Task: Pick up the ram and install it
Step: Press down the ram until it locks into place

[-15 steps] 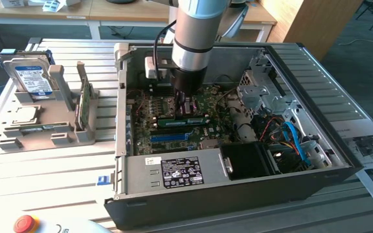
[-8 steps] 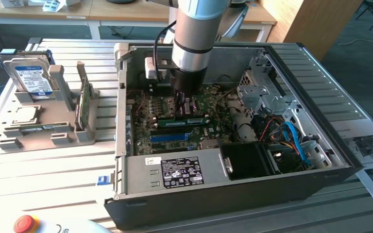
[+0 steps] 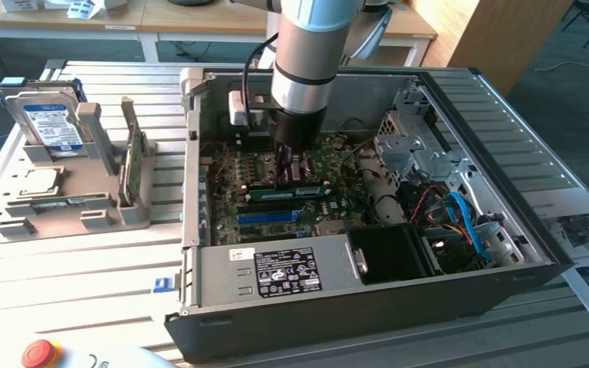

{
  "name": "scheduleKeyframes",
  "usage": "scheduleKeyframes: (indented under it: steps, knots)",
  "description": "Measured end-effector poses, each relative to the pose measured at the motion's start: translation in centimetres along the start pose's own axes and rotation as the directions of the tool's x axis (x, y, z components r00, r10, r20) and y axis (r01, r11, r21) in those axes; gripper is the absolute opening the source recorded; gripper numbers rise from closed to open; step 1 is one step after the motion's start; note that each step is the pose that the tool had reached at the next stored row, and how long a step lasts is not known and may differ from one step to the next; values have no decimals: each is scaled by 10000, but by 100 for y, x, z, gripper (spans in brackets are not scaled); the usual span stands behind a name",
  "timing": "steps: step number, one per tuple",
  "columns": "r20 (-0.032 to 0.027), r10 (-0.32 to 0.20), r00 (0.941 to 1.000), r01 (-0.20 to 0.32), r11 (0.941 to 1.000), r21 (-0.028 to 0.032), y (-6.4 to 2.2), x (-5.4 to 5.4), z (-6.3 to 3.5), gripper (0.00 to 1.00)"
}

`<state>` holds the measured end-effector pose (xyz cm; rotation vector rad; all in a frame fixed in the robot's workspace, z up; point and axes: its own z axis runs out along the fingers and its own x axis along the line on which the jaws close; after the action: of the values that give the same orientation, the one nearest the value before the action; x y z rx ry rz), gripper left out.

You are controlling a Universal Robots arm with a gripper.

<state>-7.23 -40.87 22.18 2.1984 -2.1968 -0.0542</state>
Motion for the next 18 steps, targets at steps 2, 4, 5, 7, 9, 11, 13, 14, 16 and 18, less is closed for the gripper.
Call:
scheduleKeyframes:
  steps: [2,4,5,7,9,11,13,14,16,18]
  knots:
    - [8,0,10000,0,10000,4,0,-1,-4,11]
    - [11,0,10000,0,10000,8,0,-1,-13,11]
    - [10,-1,10000,1,10000,8,0,-1,-20,11]
    - [4,0,10000,0,10000,2,1,-1,-37,11]
    - [0,0,10000,0,10000,1,3,0,-58,11]
    - [0,0,10000,0,10000,1,3,0,-82,11]
    - [1,0,10000,0,10000,1,3,0,-109,11]
    - [1,0,10000,0,10000,1,3,0,-123,11]
    - [0,0,10000,0,10000,1,4,0,-151,11]
    - [1,0,10000,0,10000,1,5,0,-189,11]
